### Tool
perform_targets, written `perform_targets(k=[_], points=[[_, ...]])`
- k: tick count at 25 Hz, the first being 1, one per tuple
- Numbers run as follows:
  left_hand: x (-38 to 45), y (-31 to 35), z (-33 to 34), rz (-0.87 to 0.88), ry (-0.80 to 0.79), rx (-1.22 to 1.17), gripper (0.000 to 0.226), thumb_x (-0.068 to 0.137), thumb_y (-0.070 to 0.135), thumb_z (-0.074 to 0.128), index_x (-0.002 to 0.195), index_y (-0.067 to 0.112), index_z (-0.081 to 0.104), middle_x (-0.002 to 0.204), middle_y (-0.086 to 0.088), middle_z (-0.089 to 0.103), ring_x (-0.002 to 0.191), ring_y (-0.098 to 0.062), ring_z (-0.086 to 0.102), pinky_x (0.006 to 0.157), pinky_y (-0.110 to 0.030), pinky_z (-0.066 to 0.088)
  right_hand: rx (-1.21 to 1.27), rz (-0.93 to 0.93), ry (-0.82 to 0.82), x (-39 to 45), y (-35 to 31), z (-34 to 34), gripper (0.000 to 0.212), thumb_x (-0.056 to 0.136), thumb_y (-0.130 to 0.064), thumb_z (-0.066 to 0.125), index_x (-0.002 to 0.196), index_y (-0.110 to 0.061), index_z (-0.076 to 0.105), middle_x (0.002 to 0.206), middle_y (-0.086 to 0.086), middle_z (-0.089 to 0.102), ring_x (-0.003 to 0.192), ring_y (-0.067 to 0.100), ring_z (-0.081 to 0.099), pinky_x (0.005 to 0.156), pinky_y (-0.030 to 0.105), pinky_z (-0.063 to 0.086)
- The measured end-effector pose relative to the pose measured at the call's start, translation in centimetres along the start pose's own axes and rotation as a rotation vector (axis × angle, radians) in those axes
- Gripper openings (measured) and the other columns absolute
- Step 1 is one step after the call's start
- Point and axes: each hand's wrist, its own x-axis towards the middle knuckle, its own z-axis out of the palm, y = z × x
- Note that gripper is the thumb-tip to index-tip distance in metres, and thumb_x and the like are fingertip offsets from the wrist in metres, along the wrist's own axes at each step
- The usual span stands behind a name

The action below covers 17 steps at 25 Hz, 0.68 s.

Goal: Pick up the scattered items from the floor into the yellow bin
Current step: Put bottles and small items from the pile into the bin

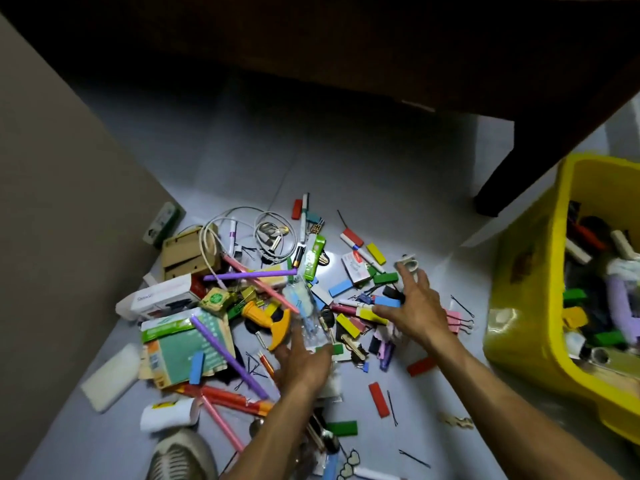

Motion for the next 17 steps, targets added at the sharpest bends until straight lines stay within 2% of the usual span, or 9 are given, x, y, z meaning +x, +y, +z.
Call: perform_targets(k=[3,4,6,8,10,13,14,17], points=[[2.0,0.2,0.9,-0.039,-0.089,-0.225,0.075,0.090,0.054,0.057,0.152,0.046,0.016,0.161,0.000,0.012,0.140,-0.035,0.032,0.106,-0.050,0.039,-0.068,-0.031,-0.040,1.0,-0.4,2.7,0.085,0.073,-0.072,0.059,0.146,-0.039,0.029,0.149,-0.001,0.028,0.126,0.033,0.034,0.098,0.045,0.041],[2.6,0.9,1.6,-0.061,-0.130,-0.318,0.071,0.091,0.054,0.056,0.152,0.042,0.023,0.161,0.000,0.016,0.141,-0.032,0.033,0.103,-0.047,0.041,-0.059,-0.061,-0.049,0.5,-0.7,4.0,0.079,0.073,-0.074,0.053,0.142,-0.040,0.033,0.141,0.000,0.033,0.121,0.032,0.036,0.095,0.041,0.041],[3.1,2.5,3.3,-0.053,-0.190,-0.472,0.053,0.094,0.048,0.055,0.144,0.037,0.039,0.151,-0.001,0.039,0.132,-0.028,0.047,0.095,-0.040,0.049,0.069,-0.084,-0.089,-1.5,-1.4,6.6,0.069,0.077,-0.066,0.046,0.141,-0.040,0.036,0.131,0.004,0.040,0.116,0.031,0.042,0.092,0.036,0.038],[3.4,3.5,4.6,0.024,-0.168,-0.462,0.034,0.096,0.042,0.053,0.129,0.034,0.053,0.133,-0.007,0.059,0.119,-0.028,0.058,0.098,-0.043,0.050,0.241,-0.071,-0.088,-3.0,-1.6,8.2,0.051,0.088,-0.049,0.051,0.137,-0.038,0.041,0.128,0.004,0.046,0.116,0.029,0.049,0.093,0.034,0.041],[3.5,3.5,5.1,0.063,-0.151,-0.378,0.035,0.098,0.041,0.047,0.132,0.030,0.053,0.127,-0.011,0.059,0.118,-0.030,0.057,0.103,-0.044,0.046,0.429,-0.043,-0.078,-3.5,-1.7,8.2,0.035,0.093,-0.034,0.056,0.127,-0.036,0.047,0.124,-0.001,0.054,0.112,0.018,0.055,0.090,0.030,0.046],[3.3,3.1,4.9,0.065,-0.164,-0.379,0.037,0.102,0.038,0.039,0.135,0.026,0.048,0.129,-0.012,0.055,0.118,-0.028,0.055,0.103,-0.045,0.046,0.717,0.009,-0.125,-4.1,-2.1,7.2,0.024,0.093,-0.028,0.061,0.110,-0.041,0.052,0.110,-0.011,0.065,0.092,-0.004,0.062,0.069,0.012,0.047],[3.0,3.1,4.7,0.066,-0.160,-0.399,0.034,0.102,0.037,0.038,0.132,0.026,0.048,0.126,-0.009,0.057,0.114,-0.026,0.057,0.100,-0.044,0.048,0.774,-0.001,-0.135,-4.5,-2.3,6.9,0.023,0.093,-0.028,0.062,0.109,-0.042,0.053,0.107,-0.014,0.067,0.089,-0.005,0.063,0.067,0.009,0.047],[1.2,3.6,3.9,0.094,-0.153,-0.422,0.021,0.103,0.037,0.035,0.123,0.036,0.044,0.111,0.007,0.058,0.100,-0.010,0.059,0.090,-0.036,0.049,0.893,-0.080,-0.124,-6.6,-2.6,5.8,0.029,0.093,-0.027,0.063,0.115,-0.042,0.053,0.107,-0.020,0.067,0.096,-0.001,0.065,0.070,0.013,0.051]])
